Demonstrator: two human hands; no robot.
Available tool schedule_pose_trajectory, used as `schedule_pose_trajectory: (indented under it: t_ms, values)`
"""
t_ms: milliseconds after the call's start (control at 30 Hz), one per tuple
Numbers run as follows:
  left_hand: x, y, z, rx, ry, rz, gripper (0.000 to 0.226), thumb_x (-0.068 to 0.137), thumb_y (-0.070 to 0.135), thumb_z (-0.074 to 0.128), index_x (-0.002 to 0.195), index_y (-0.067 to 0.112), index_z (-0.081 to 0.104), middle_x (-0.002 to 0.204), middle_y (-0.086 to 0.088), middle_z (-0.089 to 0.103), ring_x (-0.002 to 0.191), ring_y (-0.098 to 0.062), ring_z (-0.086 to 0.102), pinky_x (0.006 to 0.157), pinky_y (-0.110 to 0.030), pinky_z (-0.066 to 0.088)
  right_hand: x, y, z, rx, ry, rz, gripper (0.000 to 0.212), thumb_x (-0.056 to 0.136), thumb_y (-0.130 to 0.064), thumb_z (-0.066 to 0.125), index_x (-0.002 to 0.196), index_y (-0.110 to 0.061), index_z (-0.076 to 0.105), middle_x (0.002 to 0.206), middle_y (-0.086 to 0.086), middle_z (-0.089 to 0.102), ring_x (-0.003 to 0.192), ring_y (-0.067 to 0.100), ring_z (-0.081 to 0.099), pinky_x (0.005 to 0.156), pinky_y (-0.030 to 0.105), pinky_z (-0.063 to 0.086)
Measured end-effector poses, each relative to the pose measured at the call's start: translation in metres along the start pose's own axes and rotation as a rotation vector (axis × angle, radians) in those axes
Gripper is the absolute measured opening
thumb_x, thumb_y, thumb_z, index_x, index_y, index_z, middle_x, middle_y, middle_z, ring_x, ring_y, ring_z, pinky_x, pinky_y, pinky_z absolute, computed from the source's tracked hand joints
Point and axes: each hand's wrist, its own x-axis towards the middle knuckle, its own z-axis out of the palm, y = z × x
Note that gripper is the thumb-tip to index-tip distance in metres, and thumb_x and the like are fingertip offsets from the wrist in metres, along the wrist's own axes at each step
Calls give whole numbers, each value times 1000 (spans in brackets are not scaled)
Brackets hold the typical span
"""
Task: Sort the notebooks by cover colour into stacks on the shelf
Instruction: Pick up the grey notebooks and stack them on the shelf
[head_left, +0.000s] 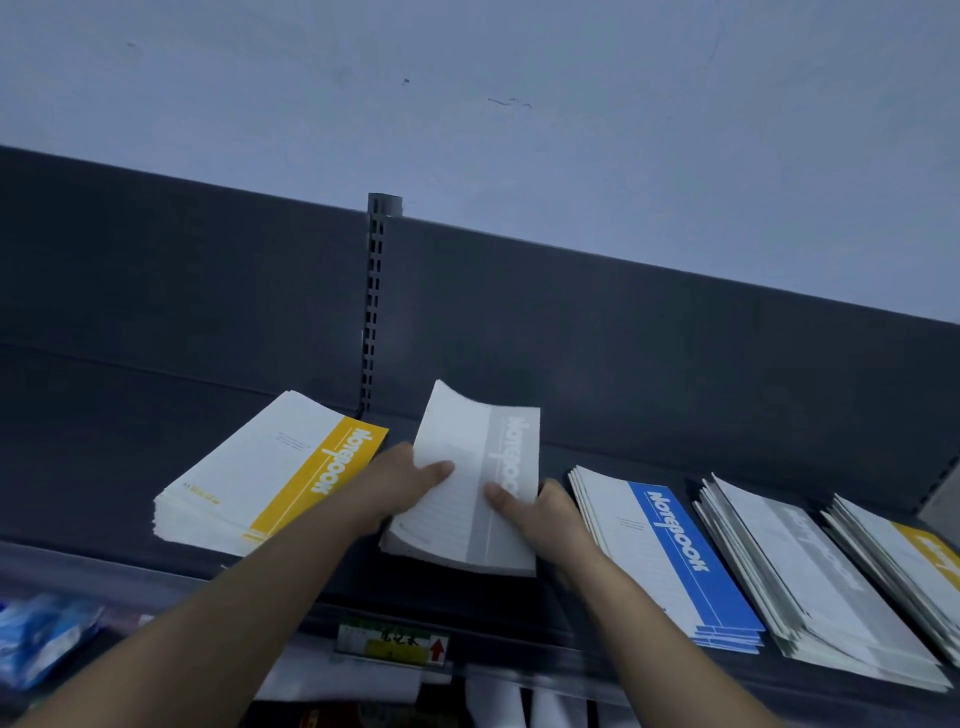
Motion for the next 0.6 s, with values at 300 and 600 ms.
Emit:
schedule_pose_trajectory:
  t_ms: [300,600]
  values:
    - [-11,-3,-3,252,-52,-85,36,94,29,56,123,8,54,122,-7,59,104,-22,56,87,-30,47,-6,-1,9,-186,-98,31,38,80,-49,70,96,-16,60,106,2,69,96,21,66,88,39,55]
    - [-12,0,-8,564,-51,-80,48,94,39,53,129,6,50,129,-9,56,117,-22,54,90,-28,45,-7,-3,18,-641,-69,13,77,78,-76,46,126,-16,53,124,4,62,113,27,60,87,34,49]
